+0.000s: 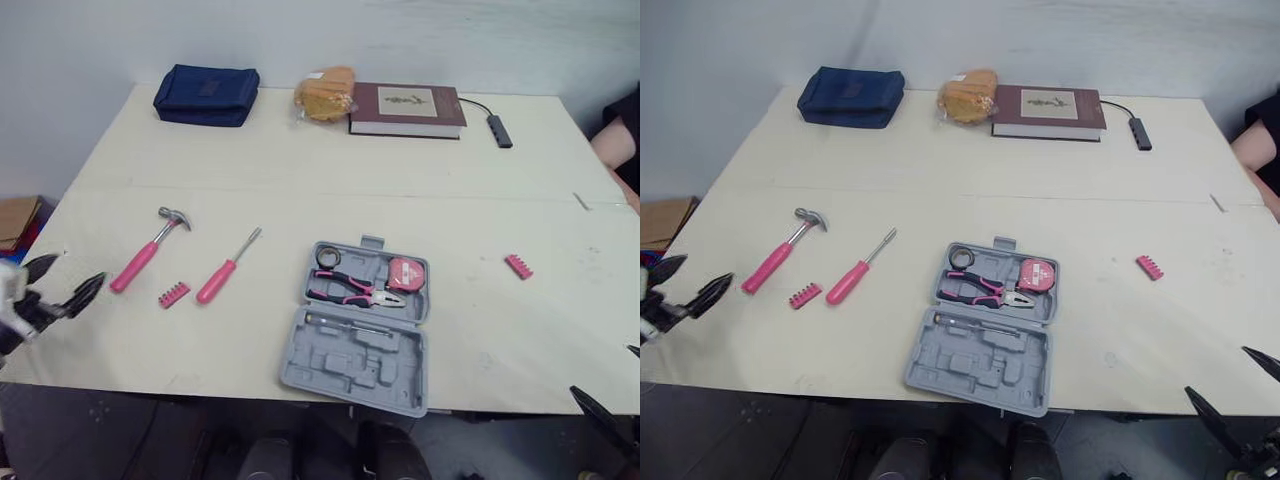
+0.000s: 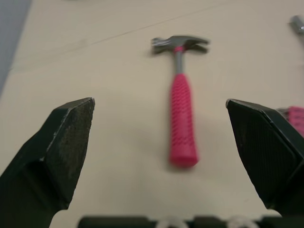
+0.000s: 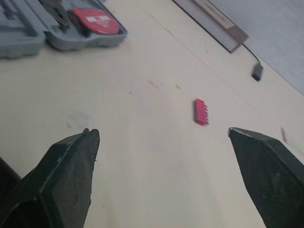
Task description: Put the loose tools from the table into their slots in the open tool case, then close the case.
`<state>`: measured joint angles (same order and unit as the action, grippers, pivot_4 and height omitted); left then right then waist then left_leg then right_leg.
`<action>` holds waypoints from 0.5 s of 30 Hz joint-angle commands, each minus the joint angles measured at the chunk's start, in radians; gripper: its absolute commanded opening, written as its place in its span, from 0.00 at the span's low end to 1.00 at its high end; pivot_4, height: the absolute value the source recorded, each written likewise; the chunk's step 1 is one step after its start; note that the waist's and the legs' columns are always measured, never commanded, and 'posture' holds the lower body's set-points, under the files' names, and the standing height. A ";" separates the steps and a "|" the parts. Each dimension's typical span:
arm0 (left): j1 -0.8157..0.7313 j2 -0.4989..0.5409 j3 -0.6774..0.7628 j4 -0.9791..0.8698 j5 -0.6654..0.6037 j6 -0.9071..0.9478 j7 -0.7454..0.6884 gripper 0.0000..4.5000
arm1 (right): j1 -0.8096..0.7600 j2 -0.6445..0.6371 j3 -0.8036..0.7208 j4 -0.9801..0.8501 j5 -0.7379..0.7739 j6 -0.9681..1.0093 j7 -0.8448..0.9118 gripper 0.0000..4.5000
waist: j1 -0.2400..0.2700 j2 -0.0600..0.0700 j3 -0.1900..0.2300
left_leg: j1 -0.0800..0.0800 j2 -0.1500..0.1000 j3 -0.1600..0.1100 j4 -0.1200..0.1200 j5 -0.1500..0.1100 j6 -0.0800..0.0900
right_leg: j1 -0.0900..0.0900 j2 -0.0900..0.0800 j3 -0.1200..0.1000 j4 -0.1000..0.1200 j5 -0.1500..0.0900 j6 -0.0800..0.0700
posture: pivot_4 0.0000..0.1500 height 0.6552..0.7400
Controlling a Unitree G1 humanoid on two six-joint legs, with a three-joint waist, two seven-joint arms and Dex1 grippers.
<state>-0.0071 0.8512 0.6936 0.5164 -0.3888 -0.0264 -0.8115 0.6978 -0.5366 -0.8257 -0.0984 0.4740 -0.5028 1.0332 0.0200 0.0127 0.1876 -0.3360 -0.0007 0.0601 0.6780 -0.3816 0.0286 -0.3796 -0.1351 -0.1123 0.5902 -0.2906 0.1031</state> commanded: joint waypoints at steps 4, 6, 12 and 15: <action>0.081 0.103 0.150 0.220 -0.014 -0.047 0.058 0.99 | 0.014 -0.004 -0.076 0.134 0.003 -0.066 -0.037 1.00 | -0.015 -0.002 0.000 | 0.001 0.000 0.003 -0.005 0.000 0.000 | -0.002 0.000 0.000 0.000 -0.001 -0.001 | 1.00 1.00; 0.075 0.117 0.167 0.254 -0.030 -0.041 0.055 0.99 | 0.012 -0.009 -0.075 0.159 -0.001 -0.079 -0.041 1.00 | -0.014 -0.003 0.000 | 0.001 0.000 0.004 -0.004 0.000 0.000 | -0.002 0.000 0.001 0.000 0.000 0.000 | 1.00 1.00; 0.006 0.118 0.145 0.243 -0.060 -0.022 0.038 0.99 | -0.011 -0.018 -0.052 0.182 0.002 -0.081 -0.054 1.00 | -0.012 -0.002 -0.001 | 0.001 0.001 0.004 -0.005 0.001 -0.001 | -0.004 -0.001 0.002 0.002 0.000 0.000 | 1.00 1.00; -0.005 0.099 0.118 0.207 -0.061 -0.008 0.026 0.99 | -0.024 -0.015 -0.026 0.139 0.022 -0.055 -0.054 1.00 | -0.019 -0.003 -0.001 | 0.002 0.001 0.006 -0.009 0.003 -0.003 | -0.006 -0.001 0.004 0.002 0.000 -0.001 | 1.00 1.00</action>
<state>-0.0020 0.9450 0.8094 0.7688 -0.4310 -0.0398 -0.7779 0.6717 -0.5425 -0.8598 0.0811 0.4645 -0.5643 0.9858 0.0015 0.0102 0.1867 -0.3346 -0.0002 0.0667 0.6679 -0.3779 0.0247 -0.3865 -0.1357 -0.1082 0.5925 -0.2912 0.1023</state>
